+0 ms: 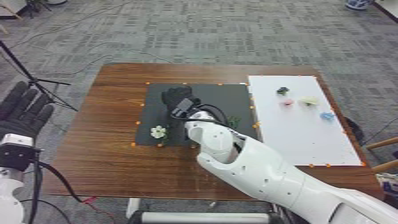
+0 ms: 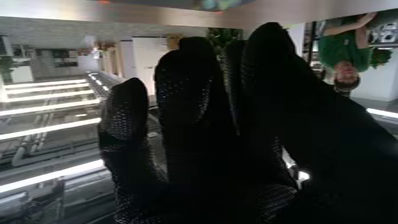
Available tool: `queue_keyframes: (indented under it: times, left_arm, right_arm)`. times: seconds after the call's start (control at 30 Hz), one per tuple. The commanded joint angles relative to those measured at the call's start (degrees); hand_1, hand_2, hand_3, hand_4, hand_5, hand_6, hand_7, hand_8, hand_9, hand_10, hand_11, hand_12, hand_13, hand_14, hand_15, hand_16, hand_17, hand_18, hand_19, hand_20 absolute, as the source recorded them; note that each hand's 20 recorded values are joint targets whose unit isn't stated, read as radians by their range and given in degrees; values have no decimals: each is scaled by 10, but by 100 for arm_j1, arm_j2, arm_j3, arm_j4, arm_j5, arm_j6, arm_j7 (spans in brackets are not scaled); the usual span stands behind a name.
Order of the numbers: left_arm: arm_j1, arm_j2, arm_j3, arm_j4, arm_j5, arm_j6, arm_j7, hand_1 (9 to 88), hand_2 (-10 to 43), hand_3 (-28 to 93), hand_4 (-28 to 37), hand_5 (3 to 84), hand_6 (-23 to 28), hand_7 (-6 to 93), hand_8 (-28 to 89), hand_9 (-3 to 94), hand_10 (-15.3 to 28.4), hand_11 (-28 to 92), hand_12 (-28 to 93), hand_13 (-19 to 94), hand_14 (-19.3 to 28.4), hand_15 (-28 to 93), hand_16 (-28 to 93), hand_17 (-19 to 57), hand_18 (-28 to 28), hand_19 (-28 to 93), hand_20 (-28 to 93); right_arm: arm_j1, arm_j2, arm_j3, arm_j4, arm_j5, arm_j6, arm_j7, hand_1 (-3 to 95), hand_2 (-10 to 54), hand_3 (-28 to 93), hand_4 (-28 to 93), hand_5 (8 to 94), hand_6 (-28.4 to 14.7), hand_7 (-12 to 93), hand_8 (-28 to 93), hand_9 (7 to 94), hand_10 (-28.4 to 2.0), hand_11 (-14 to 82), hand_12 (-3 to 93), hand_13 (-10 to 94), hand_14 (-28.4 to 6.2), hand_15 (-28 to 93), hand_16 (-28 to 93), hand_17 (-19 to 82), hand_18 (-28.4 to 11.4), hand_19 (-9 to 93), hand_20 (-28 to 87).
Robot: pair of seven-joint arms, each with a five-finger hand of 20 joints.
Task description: Arrange flowers
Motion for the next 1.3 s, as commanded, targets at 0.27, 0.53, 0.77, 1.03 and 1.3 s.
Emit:
queue_keyframes:
  times: [0.27,0.53,0.77,1.03,1.3]
  left_arm:
    - [243,-237,-208,-103,30,-6,-53,227,191,639,-283,344,77,49,-60,289,126,76,113,185,125,150,-17,-48,87,168,89]
    - [464,-294,-411,-174,16,1,-37,227,191,639,-283,346,77,52,-61,291,126,80,115,186,124,157,-18,-47,87,169,87]
    - [409,-291,-393,-152,45,1,-96,223,192,643,-283,345,76,53,-62,291,125,83,116,186,123,160,-20,-47,86,169,88]
    - [378,-295,-377,-138,52,43,-66,222,192,645,-283,345,75,54,-62,290,124,83,115,185,123,159,-20,-47,87,167,87]
    - [387,-279,-336,-129,13,32,-17,222,192,645,-283,345,75,54,-62,290,124,85,115,186,122,161,-19,-47,86,166,88]
  right_arm:
    - [-1100,437,1707,-1808,494,-1010,401,472,-95,766,-276,551,-47,142,-111,599,-166,143,158,666,-100,677,292,333,-256,843,381]
    - [-1778,955,2151,-2672,834,-1767,806,402,63,724,-232,625,-61,119,-99,725,-170,167,160,739,-119,755,273,370,-279,878,375]
    - [-2164,924,2398,-3096,1238,-2712,1019,371,126,695,-207,663,-53,114,-100,728,-185,159,166,734,-128,763,285,367,-283,880,365]
    - [-2438,831,2610,-3229,1482,-3003,1039,356,129,661,-194,664,-52,99,-101,687,-210,117,154,714,-136,748,274,353,-284,865,353]
    - [-2414,690,2575,-2980,1483,-3087,941,343,121,671,-190,645,-55,97,-97,658,-213,110,152,702,-139,741,268,342,-284,856,345]
